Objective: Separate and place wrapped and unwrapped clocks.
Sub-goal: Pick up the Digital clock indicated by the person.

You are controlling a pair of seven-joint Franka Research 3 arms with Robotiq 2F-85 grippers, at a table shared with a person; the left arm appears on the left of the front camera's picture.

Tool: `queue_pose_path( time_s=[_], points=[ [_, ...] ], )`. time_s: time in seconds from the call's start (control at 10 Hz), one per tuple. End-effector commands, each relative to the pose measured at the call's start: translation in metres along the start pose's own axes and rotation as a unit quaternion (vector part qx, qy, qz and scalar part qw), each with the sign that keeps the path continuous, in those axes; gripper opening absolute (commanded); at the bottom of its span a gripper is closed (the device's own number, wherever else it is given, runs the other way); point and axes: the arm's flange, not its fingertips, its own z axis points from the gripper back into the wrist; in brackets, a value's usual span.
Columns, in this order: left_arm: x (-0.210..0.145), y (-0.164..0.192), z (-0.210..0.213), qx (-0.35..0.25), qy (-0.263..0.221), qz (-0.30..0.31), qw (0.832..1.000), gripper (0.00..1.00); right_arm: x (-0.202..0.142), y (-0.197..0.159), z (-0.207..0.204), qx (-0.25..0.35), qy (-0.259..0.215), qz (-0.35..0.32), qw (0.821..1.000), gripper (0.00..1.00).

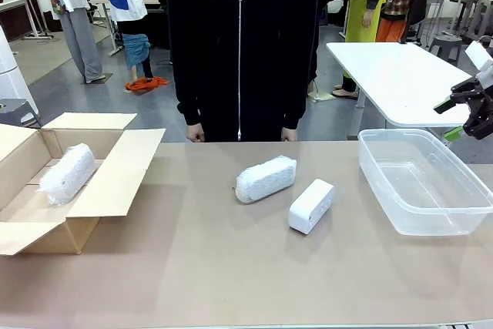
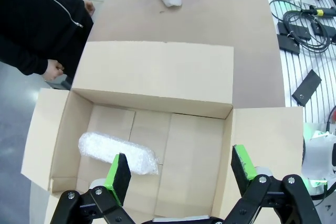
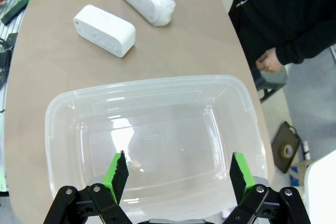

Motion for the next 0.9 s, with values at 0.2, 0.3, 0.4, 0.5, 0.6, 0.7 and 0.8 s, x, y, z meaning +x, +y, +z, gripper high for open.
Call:
queue_pose_path(
  time_s=[0.2, 0.3, 0.4, 0.5, 0.6, 0.7, 0.8],
  points=[
    [-0.0008, -0.0013, 0.0013, -0.002, 0.001, -0.006, 1.000, 1.00, 0.0000, 0.0001, -0.0019, 0.001, 0.000, 0.000, 1.000, 1.00],
    [-0.0008, -0.0013, 0.0013, -0.002, 0.001, -0.006, 1.000, 1.00, 0.0000, 0.0001, -0.0019, 0.001, 0.000, 0.000, 1.000, 1.00],
    [-0.0008, -0.0013, 0.0013, -0.002, 0.001, -0.006, 1.000, 1.00, 0.0000, 0.0001, -0.0019, 0.001, 0.000, 0.000, 1.000, 1.00],
    [-0.0008, -0.0013, 0.0013, -0.002, 0.001, -0.006, 1.000, 1.00, 0.0000, 0.0001, -0.0019, 0.001, 0.000, 0.000, 1.000, 1.00],
    [-0.0008, -0.0013, 0.0013, -0.002, 0.001, -0.006, 1.000, 1.00, 0.0000, 0.0001, -0.0019, 0.001, 0.000, 0.000, 1.000, 1.00],
    [-0.0008, -0.0013, 0.0013, -0.002, 0.001, -0.006, 1.000, 1.00, 0.0000, 0.0001, -0.0019, 0.001, 0.000, 0.000, 1.000, 1.00],
    [-0.0008, -0.0013, 0.0013, -0.002, 0.001, -0.006, 1.000, 1.00, 0.0000, 0.0001, -0.0019, 0.001, 0.000, 0.000, 1.000, 1.00]
  ],
)
